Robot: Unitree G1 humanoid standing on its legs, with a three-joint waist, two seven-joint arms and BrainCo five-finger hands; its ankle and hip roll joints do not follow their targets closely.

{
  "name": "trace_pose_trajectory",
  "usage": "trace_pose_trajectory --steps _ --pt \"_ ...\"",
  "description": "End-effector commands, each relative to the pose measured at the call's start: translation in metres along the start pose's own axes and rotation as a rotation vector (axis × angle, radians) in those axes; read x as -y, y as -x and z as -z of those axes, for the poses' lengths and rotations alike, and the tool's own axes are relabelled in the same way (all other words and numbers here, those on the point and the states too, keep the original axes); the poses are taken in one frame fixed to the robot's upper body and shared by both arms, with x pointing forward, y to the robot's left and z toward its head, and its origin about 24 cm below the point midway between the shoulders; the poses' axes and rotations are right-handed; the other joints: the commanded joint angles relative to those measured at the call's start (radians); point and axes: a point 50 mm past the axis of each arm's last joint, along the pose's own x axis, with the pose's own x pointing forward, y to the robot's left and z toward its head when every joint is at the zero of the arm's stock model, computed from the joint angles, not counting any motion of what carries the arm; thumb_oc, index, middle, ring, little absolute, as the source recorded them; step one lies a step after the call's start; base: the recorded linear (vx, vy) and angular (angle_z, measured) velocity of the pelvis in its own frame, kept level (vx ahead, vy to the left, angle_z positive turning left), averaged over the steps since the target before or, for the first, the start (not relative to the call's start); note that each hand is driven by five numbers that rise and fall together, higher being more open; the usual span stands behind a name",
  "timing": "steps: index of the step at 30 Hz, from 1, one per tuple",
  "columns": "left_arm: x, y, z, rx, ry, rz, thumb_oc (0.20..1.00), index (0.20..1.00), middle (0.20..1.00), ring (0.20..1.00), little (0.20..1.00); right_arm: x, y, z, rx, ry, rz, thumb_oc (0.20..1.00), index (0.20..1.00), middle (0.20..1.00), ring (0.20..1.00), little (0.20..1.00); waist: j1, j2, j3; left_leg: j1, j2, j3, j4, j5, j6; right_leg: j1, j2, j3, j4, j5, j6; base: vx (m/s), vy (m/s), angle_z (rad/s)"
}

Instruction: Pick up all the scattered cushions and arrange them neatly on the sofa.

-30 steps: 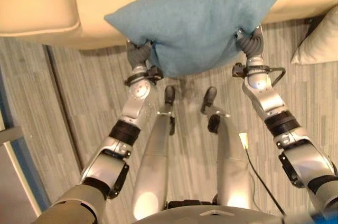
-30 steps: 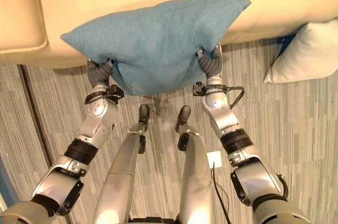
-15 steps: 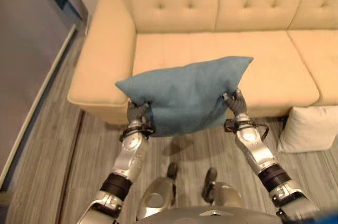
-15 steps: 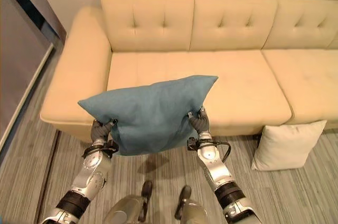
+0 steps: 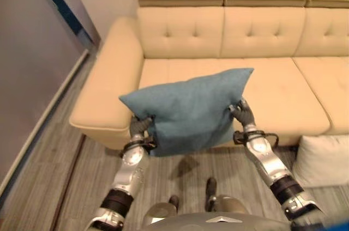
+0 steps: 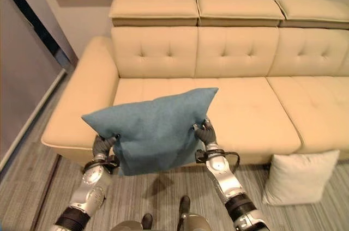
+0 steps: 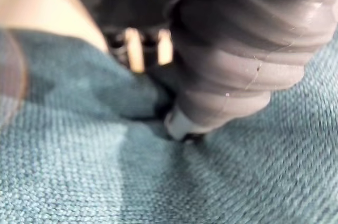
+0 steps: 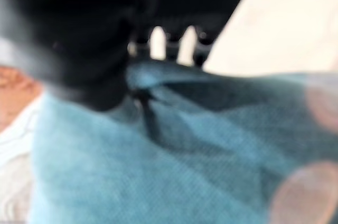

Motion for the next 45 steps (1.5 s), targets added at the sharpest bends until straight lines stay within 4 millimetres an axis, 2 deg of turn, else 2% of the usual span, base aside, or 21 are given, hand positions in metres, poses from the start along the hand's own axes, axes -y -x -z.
trace_pose_trajectory --steps 1,6,7,9,10,13,17,20,23,26,27,28,30,31,33,39,41,42,43,44,45 --pt "0.057 -0.007 -0.040 0.175 0.049 0.276 0.200 0.200 0.200 0.200 0.200 -0.018 -0.007 -0.054 0.264 -0.099 -0.064 0.200 0.200 0.200 0.200 0.200 -0.014 -0.063 0.002 -0.104 -0.006 0.128 0.309 0.090 -0.058 0.104 -0.016 -0.021 -0.056 -0.024 0.057 0.09 -0.125 0.57" --pt "0.060 -0.007 -0.038 0.164 0.030 0.292 0.200 0.200 0.200 0.200 0.200 -0.016 -0.005 -0.052 0.253 -0.112 -0.050 0.200 0.200 0.200 0.200 0.200 -0.013 -0.077 0.004 -0.150 0.007 0.169 0.195 0.046 -0.024 0.129 -0.020 -0.030 -0.066 -0.047 0.061 0.13 -0.033 0.31" --pt "0.063 -0.008 -0.038 0.166 0.013 0.305 0.200 0.200 0.200 0.200 0.200 -0.015 -0.006 -0.052 0.252 -0.115 -0.039 0.200 0.200 0.200 0.200 0.200 -0.014 -0.073 -0.006 -0.155 0.020 0.185 0.048 0.075 -0.019 0.139 -0.010 -0.030 -0.068 -0.057 0.069 0.21 0.081 0.20" --pt "0.065 -0.008 -0.039 0.165 0.018 0.304 0.200 0.200 0.200 0.200 0.200 -0.016 -0.006 -0.050 0.248 -0.115 -0.031 0.200 0.200 0.200 0.200 0.200 -0.010 -0.065 -0.008 -0.178 0.044 0.207 -0.052 0.166 -0.031 0.163 0.002 -0.024 -0.062 -0.083 0.070 0.25 0.117 0.11" --pt "0.065 -0.008 -0.038 0.163 0.017 0.300 0.200 0.200 0.200 0.200 0.200 -0.016 -0.006 -0.052 0.255 -0.111 -0.028 0.200 0.200 0.200 0.200 0.200 -0.004 -0.063 -0.007 -0.209 0.055 0.214 -0.079 0.196 -0.038 0.177 0.007 -0.019 -0.059 -0.097 0.069 0.21 0.111 0.05" --pt "0.065 -0.008 -0.040 0.170 0.017 0.301 0.200 0.200 0.200 0.200 0.200 -0.016 -0.005 -0.052 0.254 -0.112 -0.024 0.200 0.200 0.200 0.200 0.200 0.010 -0.068 -0.005 -0.228 0.060 0.213 -0.064 0.222 -0.046 0.198 0.007 -0.011 -0.047 -0.117 0.066 0.15 0.100 -0.13" --pt "0.064 -0.006 -0.041 0.173 0.002 0.325 0.200 0.200 0.200 0.200 0.200 -0.024 -0.006 -0.052 0.252 -0.127 -0.033 0.200 0.200 0.200 0.200 0.200 0.024 -0.084 -0.033 -0.154 0.025 0.209 -0.076 0.153 0.000 0.205 -0.050 -0.005 0.058 -0.134 0.110 0.26 0.263 -0.15" --pt "0.062 -0.007 -0.045 0.188 -0.023 0.325 0.200 0.200 0.200 0.200 0.200 -0.031 -0.009 -0.059 0.275 -0.129 -0.055 0.200 0.200 0.200 0.200 0.200 0.029 -0.087 -0.021 -0.117 0.018 0.236 -0.059 0.118 0.024 0.146 -0.097 0.004 0.200 -0.058 0.153 0.12 0.223 -0.13" --pt "0.057 -0.009 -0.051 0.211 -0.045 0.311 0.200 0.200 0.200 0.200 0.200 -0.038 -0.011 -0.066 0.293 -0.125 -0.082 0.200 0.200 0.200 0.200 0.200 0.029 -0.073 -0.016 -0.075 0.014 0.235 -0.046 0.076 0.048 0.092 -0.114 0.009 0.308 -0.038 0.154 0.12 0.210 -0.12" --pt "0.050 -0.010 -0.053 0.223 -0.042 0.290 0.200 0.200 0.200 0.200 0.200 -0.040 -0.013 -0.069 0.300 -0.120 -0.100 0.200 0.200 0.200 0.200 0.200 0.034 -0.066 -0.017 -0.036 0.004 0.229 -0.058 0.057 0.054 0.048 -0.117 0.000 0.242 -0.025 0.140 0.13 0.102 -0.16" --pt "0.050 -0.010 -0.053 0.223 -0.042 0.289 0.200 0.200 0.200 0.200 0.200 -0.040 -0.013 -0.069 0.300 -0.120 -0.100 0.200 0.200 0.200 0.200 0.200 0.034 -0.066 -0.016 -0.033 0.005 0.228 -0.059 0.056 0.054 0.051 -0.116 -0.001 0.240 -0.025 0.140 0.15 0.040 -0.14" --pt "0.048 -0.011 -0.053 0.221 -0.044 0.283 0.200 0.200 0.200 0.200 0.200 -0.040 -0.014 -0.070 0.300 -0.119 -0.103 0.200 0.200 0.200 0.200 0.200 0.026 -0.067 -0.017 -0.014 -0.004 0.221 -0.074 0.049 0.053 0.032 -0.105 0.001 0.153 -0.017 0.135 0.10 0.019 -0.11" --pt "0.047 -0.011 -0.053 0.219 -0.044 0.281 0.200 0.200 0.200 0.200 0.200 -0.040 -0.015 -0.070 0.302 -0.119 -0.103 0.200 0.200 0.200 0.200 0.200 0.021 -0.070 -0.014 -0.004 -0.008 0.217 -0.076 0.045 0.051 0.028 -0.102 0.004 0.105 -0.006 0.136 0.15 0.014 -0.03" --pt "0.048 -0.012 -0.054 0.225 -0.037 0.276 0.200 0.200 0.200 0.200 0.200 -0.039 -0.015 -0.071 0.308 -0.112 -0.105 0.200 0.200 0.200 0.200 0.200 0.011 -0.072 -0.012 0.019 -0.016 0.204 -0.084 0.034 0.046 0.016 -0.089 0.021 0.023 0.025 0.142 0.20 0.000 -0.01" --pt "0.047 -0.012 -0.054 0.226 -0.037 0.271 0.200 0.200 0.200 0.200 0.200 -0.039 -0.016 -0.073 0.314 -0.106 -0.106 0.200 0.200 0.200 0.200 0.200 0.007 -0.075 -0.014 0.040 -0.019 0.202 -0.097 0.027 0.043 0.011 -0.089 0.011 -0.026 0.056 0.150 0.15 -0.015 0.07" --pt "0.046 -0.012 -0.053 0.226 -0.024 0.264 0.200 0.200 0.200 0.200 0.200 -0.039 -0.014 -0.070 0.307 -0.091 -0.114 0.200 0.200 0.200 0.200 0.200 -0.006 -0.079 -0.019 0.070 -0.016 0.192 -0.111 0.018 0.034 0.016 -0.074 0.031 -0.040 0.068 0.156 0.12 -0.053 0.09" --pt "0.049 -0.011 -0.050 0.209 -0.006 0.272 0.200 0.200 0.200 0.200 0.200 -0.034 -0.012 -0.066 0.294 -0.092 -0.104 0.200 0.200 0.200 0.200 0.200 -0.019 -0.076 -0.040 0.085 0.000 0.179 -0.117 0.007 0.015 0.044 -0.064 0.028 -0.044 0.043 0.137 0.25 -0.130 0.05" --pt "0.050 -0.011 -0.049 0.200 0.000 0.275 0.200 0.200 0.200 0.200 0.200 -0.032 -0.010 -0.064 0.290 -0.097 -0.099 0.200 0.200 0.200 0.200 0.200 -0.024 -0.074 -0.043 0.082 0.008 0.173 -0.102 -0.001 0.004 0.049 -0.062 0.016 -0.040 0.032 0.128 0.24 -0.214 0.22" --pt "0.053 -0.012 -0.049 0.194 0.023 0.285 0.200 0.200 0.200 0.200 0.200 -0.027 -0.008 -0.062 0.287 -0.113 -0.082 0.200 0.200 0.200 0.200 0.200 -0.038 -0.077 -0.044 0.053 0.026 0.160 -0.003 -0.018 -0.027 0.068 -0.051 0.001 -0.039 0.002 0.105 0.23 -0.244 0.37" --pt "0.056 -0.011 -0.047 0.187 0.040 0.293 0.200 0.200 0.200 0.200 0.200 -0.026 -0.008 -0.062 0.288 -0.113 -0.080 0.200 0.200 0.200 0.200 0.200 -0.037 -0.082 -0.031 0.012 0.025 0.150 0.091 0.003 -0.043 0.090 -0.049 -0.010 -0.046 -0.002 0.093 0.16 -0.197 0.54" --pt "0.056 -0.011 -0.047 0.188 0.040 0.293 0.200 0.200 0.200 0.200 0.200 -0.026 -0.008 -0.062 0.289 -0.113 -0.080 0.200 0.200 0.200 0.200 0.200 -0.038 -0.082 -0.032 0.008 0.026 0.148 0.097 0.001 -0.043 0.090 -0.048 -0.012 -0.046 -0.002 0.093 0.06 -0.084 0.52"
